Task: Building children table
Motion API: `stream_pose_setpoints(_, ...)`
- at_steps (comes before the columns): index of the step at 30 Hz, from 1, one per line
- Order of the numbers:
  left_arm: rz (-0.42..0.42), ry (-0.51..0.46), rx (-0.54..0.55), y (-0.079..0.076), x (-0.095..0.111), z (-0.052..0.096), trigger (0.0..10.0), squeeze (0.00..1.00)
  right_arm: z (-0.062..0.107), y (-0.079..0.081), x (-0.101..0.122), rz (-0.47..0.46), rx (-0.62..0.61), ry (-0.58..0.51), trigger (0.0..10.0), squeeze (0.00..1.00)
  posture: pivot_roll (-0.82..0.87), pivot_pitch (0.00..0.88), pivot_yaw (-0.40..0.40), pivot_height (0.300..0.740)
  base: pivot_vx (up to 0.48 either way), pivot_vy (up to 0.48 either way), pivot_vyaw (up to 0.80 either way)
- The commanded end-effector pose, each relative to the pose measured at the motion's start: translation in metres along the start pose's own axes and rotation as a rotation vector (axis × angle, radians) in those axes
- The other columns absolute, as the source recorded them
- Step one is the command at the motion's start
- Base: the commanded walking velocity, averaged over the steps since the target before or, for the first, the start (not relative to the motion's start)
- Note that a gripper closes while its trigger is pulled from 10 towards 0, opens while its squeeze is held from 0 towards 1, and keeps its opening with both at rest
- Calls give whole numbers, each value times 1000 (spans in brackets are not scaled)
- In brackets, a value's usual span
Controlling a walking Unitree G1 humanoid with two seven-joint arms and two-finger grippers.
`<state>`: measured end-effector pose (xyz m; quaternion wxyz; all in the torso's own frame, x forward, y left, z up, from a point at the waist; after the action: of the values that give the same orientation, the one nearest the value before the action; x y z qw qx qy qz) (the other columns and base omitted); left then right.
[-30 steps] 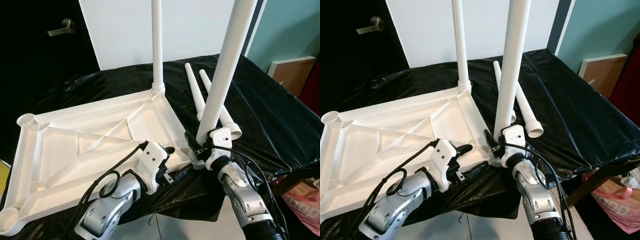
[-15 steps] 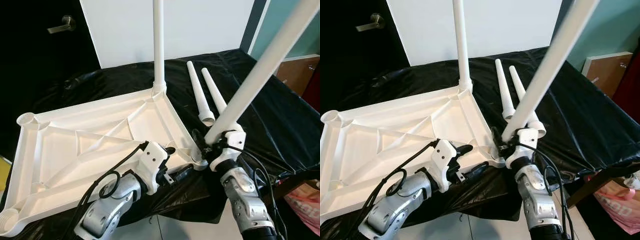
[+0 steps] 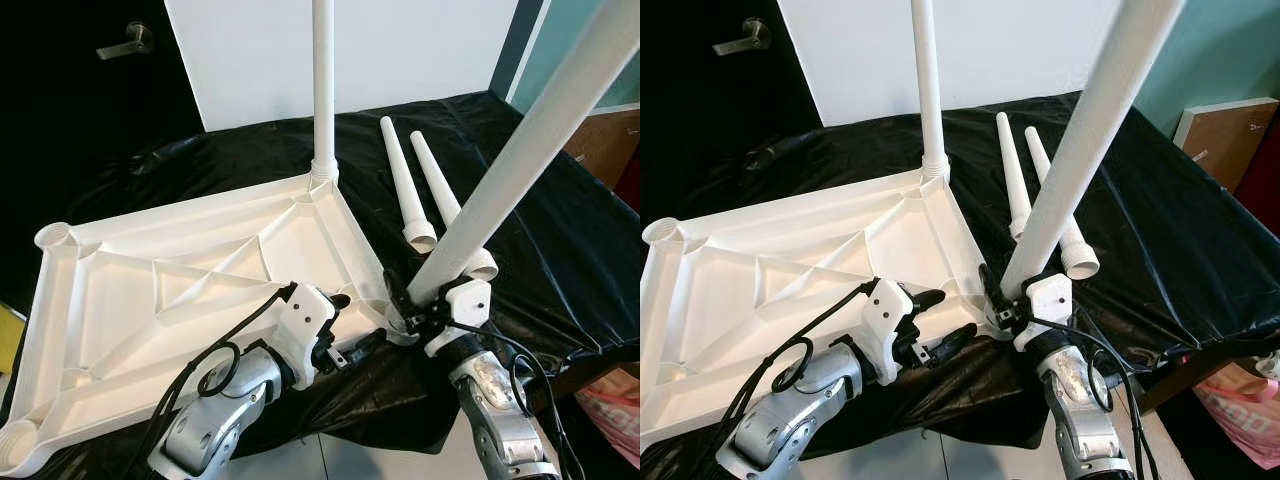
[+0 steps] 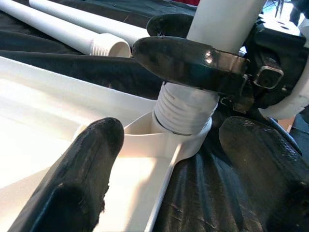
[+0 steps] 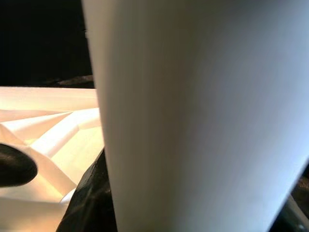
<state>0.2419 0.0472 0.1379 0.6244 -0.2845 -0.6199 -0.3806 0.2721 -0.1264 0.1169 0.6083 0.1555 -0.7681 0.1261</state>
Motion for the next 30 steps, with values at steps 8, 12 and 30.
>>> stream_pose_setpoints(8, -2, 0, -80, -7, 1, 1, 10000, 0, 24, 0, -35, 50, 21, 149, 10000, 0, -148, 76, 39, 740, 0, 0, 0)
stream_pose_setpoints(12, -5, 0, -81, -7, 1, 1, 10000, 0, 24, 3, -34, 130, 58, 132, 10000, 0, -148, 72, 40, 740, 0, 0, 0)
stream_pose_setpoints(30, -32, -17, -50, 0, 6, -2, 10000, 0, 11, -2, -33, -11, 48, 188, 10000, 0, -144, 55, 40, 740, 0, 0, 0)
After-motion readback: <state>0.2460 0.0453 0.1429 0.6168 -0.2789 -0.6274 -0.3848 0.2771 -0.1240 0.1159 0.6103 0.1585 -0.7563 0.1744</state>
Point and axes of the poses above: a point about 5 cm out from each wrist's last joint towards the gripper, its own z axis pointing back from the gripper into the wrist, its own x axis along the axis of the wrist's last joint, y = z × x, the point moved 2 cm from there along -z, pointing out of the wrist towards the gripper, and after that the axes turned 5 degrees about -z, right-handed, at the moved point
